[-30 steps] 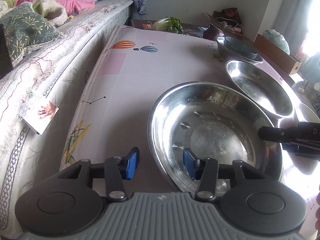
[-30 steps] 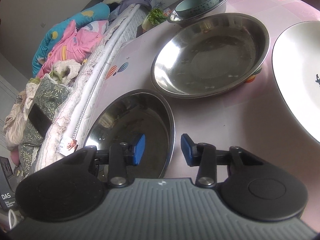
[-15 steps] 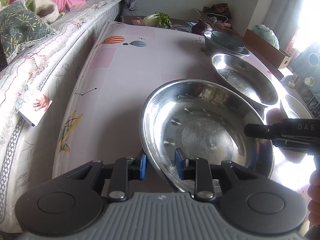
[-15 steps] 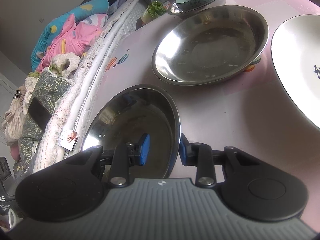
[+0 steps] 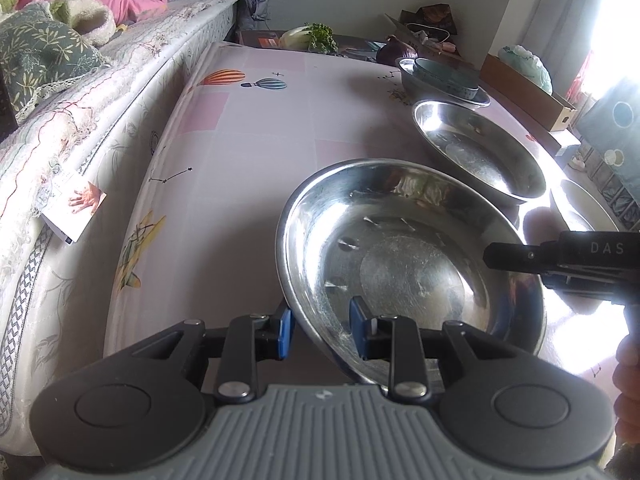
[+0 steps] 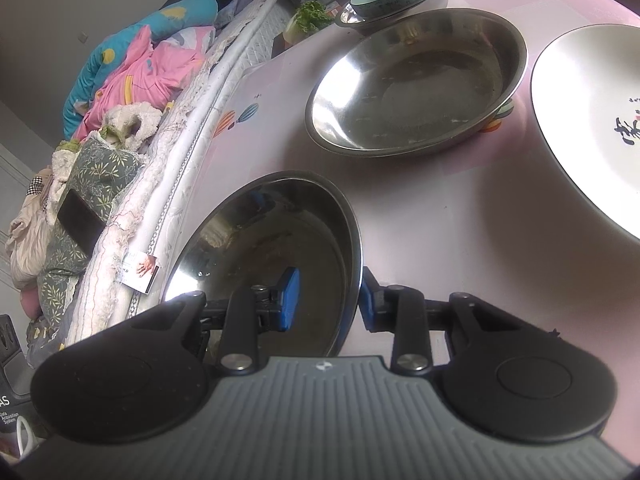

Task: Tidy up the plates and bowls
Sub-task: 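Lift the large steel basin by its rim with both grippers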

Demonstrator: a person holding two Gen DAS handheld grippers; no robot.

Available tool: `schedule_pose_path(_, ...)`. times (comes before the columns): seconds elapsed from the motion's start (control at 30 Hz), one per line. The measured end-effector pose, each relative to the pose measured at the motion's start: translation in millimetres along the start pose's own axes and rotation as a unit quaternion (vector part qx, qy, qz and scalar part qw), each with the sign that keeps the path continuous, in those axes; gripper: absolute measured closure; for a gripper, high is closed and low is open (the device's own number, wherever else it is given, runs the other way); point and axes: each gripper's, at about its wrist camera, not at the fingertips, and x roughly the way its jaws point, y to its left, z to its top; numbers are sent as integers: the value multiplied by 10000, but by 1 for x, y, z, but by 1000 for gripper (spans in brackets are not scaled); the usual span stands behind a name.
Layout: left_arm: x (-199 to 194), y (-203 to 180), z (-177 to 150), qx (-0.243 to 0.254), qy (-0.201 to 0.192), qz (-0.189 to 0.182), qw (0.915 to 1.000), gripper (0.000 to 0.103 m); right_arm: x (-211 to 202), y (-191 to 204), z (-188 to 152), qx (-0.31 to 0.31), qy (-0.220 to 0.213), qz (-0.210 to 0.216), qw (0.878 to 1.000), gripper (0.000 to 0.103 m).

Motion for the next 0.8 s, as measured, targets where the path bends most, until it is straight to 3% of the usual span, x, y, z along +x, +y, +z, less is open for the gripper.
schedule_pose_path(0.8, 0, -1, -5, 68, -53, 11, 10000, 73, -8, -2, -2, -62, -88, -38, 9999, 72)
